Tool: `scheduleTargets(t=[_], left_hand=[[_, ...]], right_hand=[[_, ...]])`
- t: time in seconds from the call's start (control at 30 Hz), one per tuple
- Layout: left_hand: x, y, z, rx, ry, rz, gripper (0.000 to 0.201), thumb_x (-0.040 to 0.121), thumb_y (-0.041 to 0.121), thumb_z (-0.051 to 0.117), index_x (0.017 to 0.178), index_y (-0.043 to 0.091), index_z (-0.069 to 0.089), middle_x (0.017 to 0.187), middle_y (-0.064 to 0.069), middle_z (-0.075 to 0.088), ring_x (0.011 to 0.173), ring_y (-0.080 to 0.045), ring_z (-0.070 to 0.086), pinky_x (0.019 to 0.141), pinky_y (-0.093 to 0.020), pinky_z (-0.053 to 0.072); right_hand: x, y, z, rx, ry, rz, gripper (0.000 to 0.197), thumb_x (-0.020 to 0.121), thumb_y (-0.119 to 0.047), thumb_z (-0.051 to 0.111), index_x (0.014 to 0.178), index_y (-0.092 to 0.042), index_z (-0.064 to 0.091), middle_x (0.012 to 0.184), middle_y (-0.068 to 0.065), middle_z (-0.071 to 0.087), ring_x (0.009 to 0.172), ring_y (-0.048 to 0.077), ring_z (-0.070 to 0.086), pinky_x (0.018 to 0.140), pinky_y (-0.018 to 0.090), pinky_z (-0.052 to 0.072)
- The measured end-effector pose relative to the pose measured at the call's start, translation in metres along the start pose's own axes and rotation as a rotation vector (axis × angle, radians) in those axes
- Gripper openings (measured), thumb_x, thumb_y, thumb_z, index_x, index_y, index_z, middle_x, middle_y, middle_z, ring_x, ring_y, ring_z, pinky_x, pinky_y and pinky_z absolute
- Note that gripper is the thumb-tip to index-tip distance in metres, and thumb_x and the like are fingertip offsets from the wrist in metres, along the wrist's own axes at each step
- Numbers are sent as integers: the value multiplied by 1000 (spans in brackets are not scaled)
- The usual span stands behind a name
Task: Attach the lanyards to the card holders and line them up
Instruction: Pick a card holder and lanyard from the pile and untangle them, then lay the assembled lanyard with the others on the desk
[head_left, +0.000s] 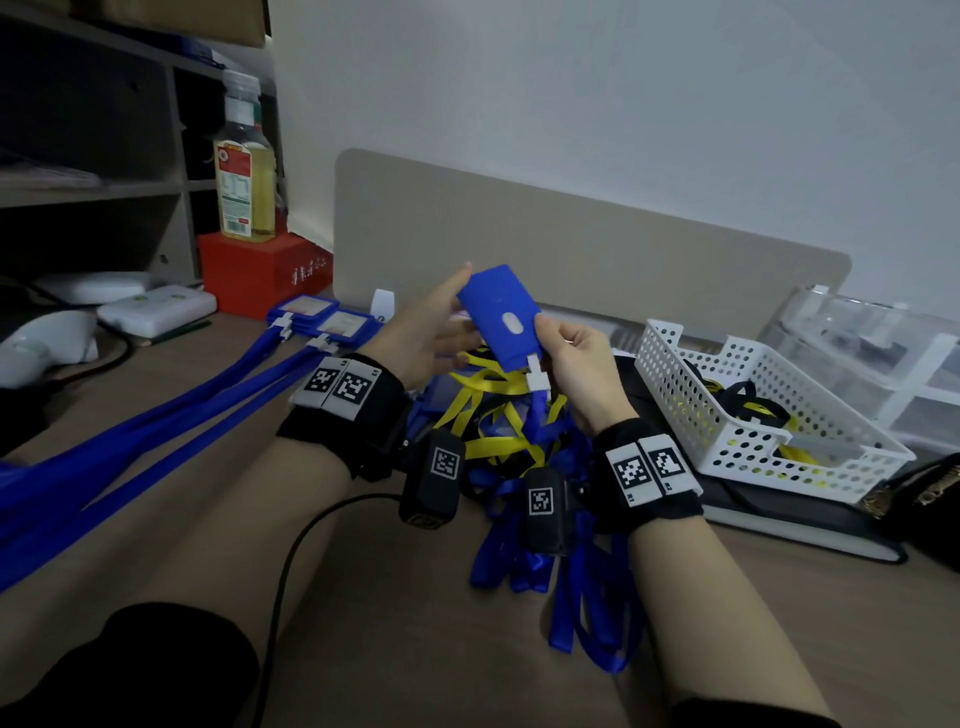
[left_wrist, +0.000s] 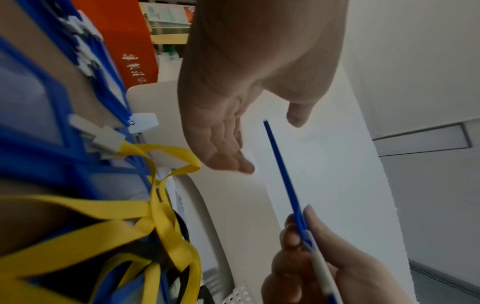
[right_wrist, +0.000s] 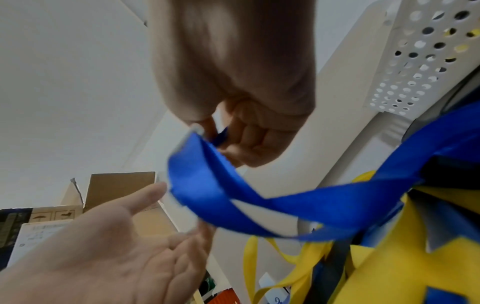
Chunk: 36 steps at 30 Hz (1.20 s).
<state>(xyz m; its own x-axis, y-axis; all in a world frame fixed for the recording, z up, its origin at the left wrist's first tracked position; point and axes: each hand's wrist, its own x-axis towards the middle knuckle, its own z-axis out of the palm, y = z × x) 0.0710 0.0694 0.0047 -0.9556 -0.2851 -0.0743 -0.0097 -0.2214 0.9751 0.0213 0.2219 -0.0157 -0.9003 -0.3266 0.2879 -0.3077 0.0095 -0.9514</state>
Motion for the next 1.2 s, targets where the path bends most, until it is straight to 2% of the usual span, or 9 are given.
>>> scheduleTargets(t=[0.13,0.23,0.37,0.5,0.6,0.7,0.8,0.93,1.2], left_hand=[[0,-21,9,150,-282,-146,56,87,65,48,104,15,64,106,-8,70,98,-22,66,86,-32,50],[-2,-32,26,120,-436,-112,40,93,56,48,100,20,64,83,-6,58,78,-18,58,83,-29,46],[-4,-30,30,191,-340,-45,31,99,40,47,97,12,61,51,1,46,46,-12,47,59,-25,46],[-5,-22,25,234,-253,41,35,100,34,48,83,5,60,42,6,33,39,-9,33,59,-25,35],[-12,-11,25,202,-232,114,29,100,28,47,82,7,56,42,8,32,37,-7,30,58,-23,38],[-20,-1,22,200,-222,154,30,100,28,47,78,11,55,44,9,29,37,-6,25,47,-20,37],[-28,9,14,232,-194,169,30,100,30,46,78,12,56,47,9,29,36,-5,21,36,-16,21],[-38,24,-1,301,-184,175,30,101,25,44,79,11,59,49,7,34,36,-5,21,34,-16,15],[-69,51,-44,462,-42,133,28,99,23,47,77,11,60,50,5,39,37,-6,23,36,-17,14]], right_hand=[[4,2,-1,115,107,63,18,96,-17,56,82,-7,52,60,7,56,40,11,50,41,21,44],[3,2,-2,211,74,83,13,96,-14,56,87,-9,47,59,7,44,41,12,43,41,22,40],[3,-2,-4,219,87,108,9,97,-15,52,96,-7,55,62,1,60,47,9,56,44,19,46],[4,-1,-6,227,131,120,13,99,-18,48,100,-9,58,84,8,69,59,11,67,40,17,41],[5,1,-7,208,155,150,22,99,-23,48,112,-8,59,97,12,72,66,10,69,42,16,41],[5,-4,-6,193,152,176,18,100,-26,48,105,-11,58,85,4,71,54,3,66,45,16,44],[12,-15,-4,158,142,178,16,100,-26,49,89,-15,54,77,0,69,50,4,64,46,18,44],[26,-33,1,124,138,187,16,97,-25,54,103,-11,51,75,2,68,50,7,66,41,17,46],[60,-57,34,96,46,211,11,96,-18,54,87,-11,54,71,3,64,43,7,63,43,17,45]])
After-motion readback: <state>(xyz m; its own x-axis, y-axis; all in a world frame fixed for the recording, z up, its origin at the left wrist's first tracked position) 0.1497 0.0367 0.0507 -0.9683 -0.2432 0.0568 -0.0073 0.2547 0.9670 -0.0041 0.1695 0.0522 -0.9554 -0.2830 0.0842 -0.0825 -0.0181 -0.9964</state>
